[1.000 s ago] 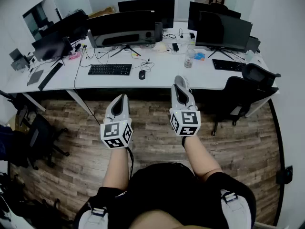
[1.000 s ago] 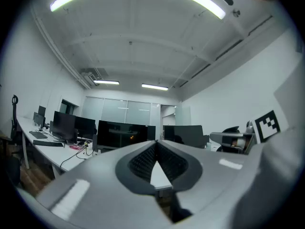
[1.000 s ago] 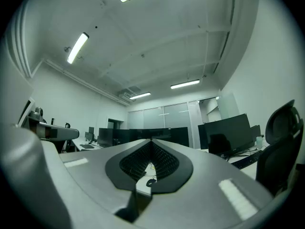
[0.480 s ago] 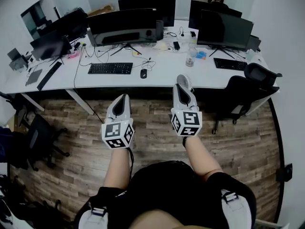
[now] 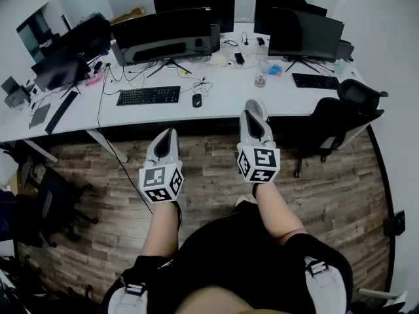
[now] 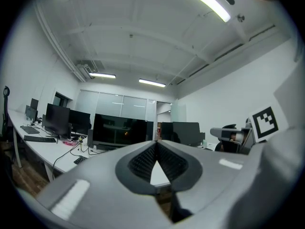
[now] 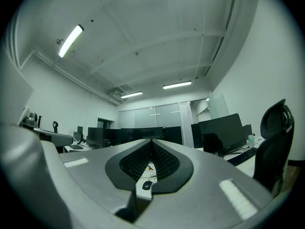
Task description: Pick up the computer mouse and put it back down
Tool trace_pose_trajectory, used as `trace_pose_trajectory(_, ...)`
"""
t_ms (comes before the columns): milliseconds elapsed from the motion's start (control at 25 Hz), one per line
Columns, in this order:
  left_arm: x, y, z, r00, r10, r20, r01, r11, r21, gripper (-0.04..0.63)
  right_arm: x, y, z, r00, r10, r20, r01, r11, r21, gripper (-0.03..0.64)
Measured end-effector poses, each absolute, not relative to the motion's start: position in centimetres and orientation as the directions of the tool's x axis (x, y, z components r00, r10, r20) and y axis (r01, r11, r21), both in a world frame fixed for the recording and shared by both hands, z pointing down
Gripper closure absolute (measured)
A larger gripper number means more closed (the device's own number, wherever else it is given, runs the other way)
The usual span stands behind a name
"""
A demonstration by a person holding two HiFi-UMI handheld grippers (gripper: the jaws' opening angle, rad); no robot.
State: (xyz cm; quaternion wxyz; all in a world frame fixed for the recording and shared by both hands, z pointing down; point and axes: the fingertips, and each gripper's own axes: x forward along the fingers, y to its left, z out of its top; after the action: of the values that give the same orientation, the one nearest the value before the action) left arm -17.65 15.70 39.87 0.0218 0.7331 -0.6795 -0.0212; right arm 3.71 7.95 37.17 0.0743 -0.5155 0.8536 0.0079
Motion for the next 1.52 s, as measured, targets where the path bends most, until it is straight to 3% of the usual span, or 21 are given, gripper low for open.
trace_pose_trajectory(680,-21.3,-5.9,42.6,0.02,-1.0,0.021,-0.989,-0.016,0.145,0.541,1.9,-14.4,40.1,-0.494,-0.863,-0.101,-0.863,0.501,-0.066,0.618)
trace_pose_trajectory(1040,-21.0,-18.0,46.5,-0.029,-0.983,0.184,-0.991,0.052,0.123,0.54,2.8,-26.3,41.5,-0.537,-0.843,-0.037,-0.839,0.538,-0.084,0.618)
trace_pose_trajectory(1520,-21.6,-23.9,54.8,-0.018,-0.922,0.387,-0.989,0.073,0.13,0.517,2.4,-32.4,44.3,-0.544,-0.837,0.048,-0.837,0.539,-0.096,0.618)
